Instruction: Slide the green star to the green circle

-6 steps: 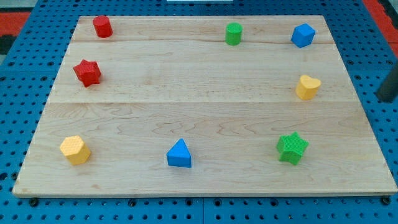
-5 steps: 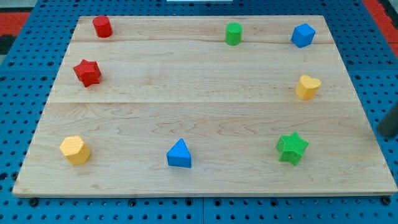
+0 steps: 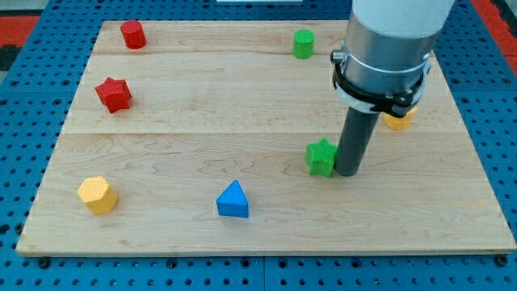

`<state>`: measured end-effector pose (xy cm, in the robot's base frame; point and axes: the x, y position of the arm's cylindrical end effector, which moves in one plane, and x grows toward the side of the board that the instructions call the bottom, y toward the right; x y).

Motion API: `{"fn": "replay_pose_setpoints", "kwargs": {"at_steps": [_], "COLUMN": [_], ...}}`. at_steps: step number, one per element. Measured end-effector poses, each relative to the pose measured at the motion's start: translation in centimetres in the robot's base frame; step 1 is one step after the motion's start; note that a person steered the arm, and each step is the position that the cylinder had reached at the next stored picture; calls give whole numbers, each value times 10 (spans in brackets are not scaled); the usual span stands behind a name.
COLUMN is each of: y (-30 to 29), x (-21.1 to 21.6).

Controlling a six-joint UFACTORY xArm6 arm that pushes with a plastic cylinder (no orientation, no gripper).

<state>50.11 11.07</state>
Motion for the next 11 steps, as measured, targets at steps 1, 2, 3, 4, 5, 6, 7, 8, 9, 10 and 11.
{"fn": "replay_pose_setpoints", "kwargs": {"at_steps": [1, 2, 3, 4, 5, 6, 7, 8, 9, 10, 11], "y": [0, 0, -1, 13, -13, -53, -50, -34, -49, -12, 26], "x": [-15, -17, -17, 6, 57, -7, -87, -122, -74, -75, -78]}}
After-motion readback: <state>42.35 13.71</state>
